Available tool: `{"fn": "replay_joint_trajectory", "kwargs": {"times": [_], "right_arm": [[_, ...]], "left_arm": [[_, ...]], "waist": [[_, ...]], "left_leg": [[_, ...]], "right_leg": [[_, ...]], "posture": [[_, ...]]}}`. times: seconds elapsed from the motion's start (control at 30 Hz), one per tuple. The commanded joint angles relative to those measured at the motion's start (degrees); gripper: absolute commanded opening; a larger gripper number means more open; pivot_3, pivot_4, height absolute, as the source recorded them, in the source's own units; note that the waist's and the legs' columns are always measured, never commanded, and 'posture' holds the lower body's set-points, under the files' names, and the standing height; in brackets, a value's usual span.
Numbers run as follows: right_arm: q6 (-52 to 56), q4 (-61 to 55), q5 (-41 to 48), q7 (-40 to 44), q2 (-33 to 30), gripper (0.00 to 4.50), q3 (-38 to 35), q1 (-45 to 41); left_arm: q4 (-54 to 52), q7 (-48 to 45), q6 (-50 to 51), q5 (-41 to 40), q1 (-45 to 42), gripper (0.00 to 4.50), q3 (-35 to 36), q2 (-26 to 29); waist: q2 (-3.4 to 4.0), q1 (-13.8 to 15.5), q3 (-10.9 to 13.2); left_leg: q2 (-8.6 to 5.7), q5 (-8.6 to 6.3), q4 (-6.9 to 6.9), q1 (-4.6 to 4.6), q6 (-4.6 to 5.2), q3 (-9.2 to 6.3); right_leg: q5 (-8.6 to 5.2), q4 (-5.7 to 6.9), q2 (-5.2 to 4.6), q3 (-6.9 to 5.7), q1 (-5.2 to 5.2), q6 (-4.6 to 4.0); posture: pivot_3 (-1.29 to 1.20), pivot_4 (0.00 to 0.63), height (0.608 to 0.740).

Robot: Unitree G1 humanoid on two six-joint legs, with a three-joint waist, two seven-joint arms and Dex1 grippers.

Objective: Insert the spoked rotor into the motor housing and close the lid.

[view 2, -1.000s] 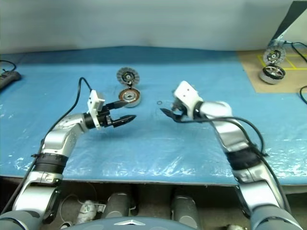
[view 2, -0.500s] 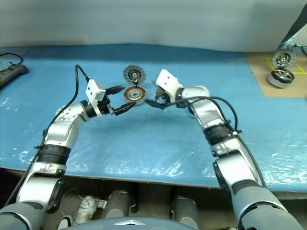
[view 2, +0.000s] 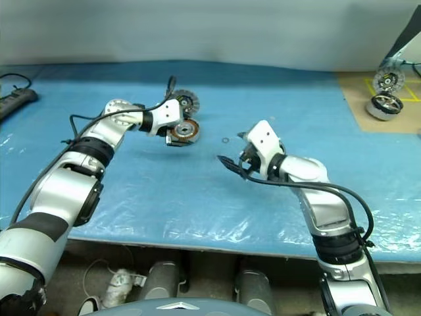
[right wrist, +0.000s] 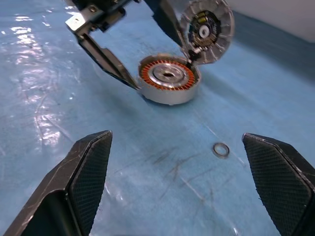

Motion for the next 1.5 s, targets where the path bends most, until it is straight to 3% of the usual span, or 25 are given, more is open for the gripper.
{"fn": "replay_joint_trajectory", "kwargs": {"times": [0.03, 0.6, 0.97, 1.07, 1.17, 1.27, 1.4, 1.5], "right_arm": [[1.15, -5.22, 0.4, -2.43, -0.66, 4.48, -1.77, 2.37], [1.45, -8.57, -0.78, -10.08, -0.87, 4.48, -1.48, 8.55], [1.04, -8.17, -1.67, -10.64, -1.52, 4.48, -1.03, 9.01], [0.84, -7.85, -1.88, -10.59, -1.58, 4.5, -0.89, 8.9], [0.3, -7.15, -2.4, -10.63, -1.73, 4.5, -0.54, 8.67], [-0.16, -6.68, -3.04, -10.8, -1.65, 4.5, 0.04, 8.38], [-0.39, -6.36, -2.95, -10.8, -1.49, 4.5, 0.34, 8.17], [-0.62, -6.13, -2.89, -10.71, -1.54, 4.5, 0.47, 8.05]], "left_arm": [[3.39, 2.25, -1.56, 5.17, -4.23, 4.5, -2.59, 0.1], [7.88, 18.35, 3.75, 17.0, -3.37, 4.5, -7.03, -5.5], [8.17, 20.15, 4.44, 19.67, -0.55, 4.5, -8.5, -6.37], [8.08, 18.85, 3.44, 19.69, 0.06, 3.91, -8.44, -6.22], [8.0, 22.1, 4.0, 20.31, 0.53, 3.02, -8.54, -6.43], [8.01, 21.86, 3.1, 21.09, 0.99, 3.02, -9.16, -6.2], [7.8, 19.29, 1.52, 20.69, 1.3, 2.13, -8.87, -5.72], [7.84, 20.76, 1.52, 21.04, 1.42, 2.07, -8.95, -5.4]], "waist": [[-0.04, 0.09, 0.02], [-0.11, 0.1, 0.07], [-0.11, 0.13, 0.07], [-0.11, 0.13, 0.07], [-0.11, 0.14, 0.07], [-0.1, 0.15, 0.06], [-0.1, 0.16, 0.06], [-0.1, 0.14, 0.06]], "left_leg": [[0.01, 0.0, -0.01, -0.02, 0.0, 0.0], [0.0, -0.04, 0.02, 0.0, -0.09, -0.09], [0.0, -0.15, 0.01, 0.57, -0.09, -0.14], [-0.01, -0.19, -0.11, 0.9, -0.04, -0.14], [-0.03, -0.21, -0.31, 1.12, -0.01, -0.14], [-0.06, -0.2, -0.44, 1.07, -0.02, -0.14], [-0.07, -0.2, -0.54, 1.07, -0.02, -0.14], [-0.08, -0.21, -0.54, 1.07, -0.01, -0.14]], "right_leg": [[0.0, 0.0, 0.0, -0.02, -0.01, 0.0], [0.0, -0.04, -0.01, -0.08, 0.06, 0.0], [-0.01, -0.12, -0.03, -0.09, 0.65, 0.0], [-0.01, -0.28, -0.03, -0.09, 0.97, 0.0], [-0.01, -0.53, -0.03, -0.09, 1.2, 0.03], [0.01, -0.71, -0.03, -0.1, 1.19, 0.04], [0.0, -0.75, -0.03, -0.11, 1.17, 0.03], [0.0, -0.78, -0.03, -0.11, 1.17, 0.03]], "posture": [[0.0, 0.15, 0.74], [0.0, 0.15, 0.74], [0.0, 0.15, 0.74], [0.0, 0.15, 0.74], [0.0, 0.15, 0.74], [0.0, 0.15, 0.74], [0.0, 0.15, 0.74], [0.0, 0.15, 0.74]]}}
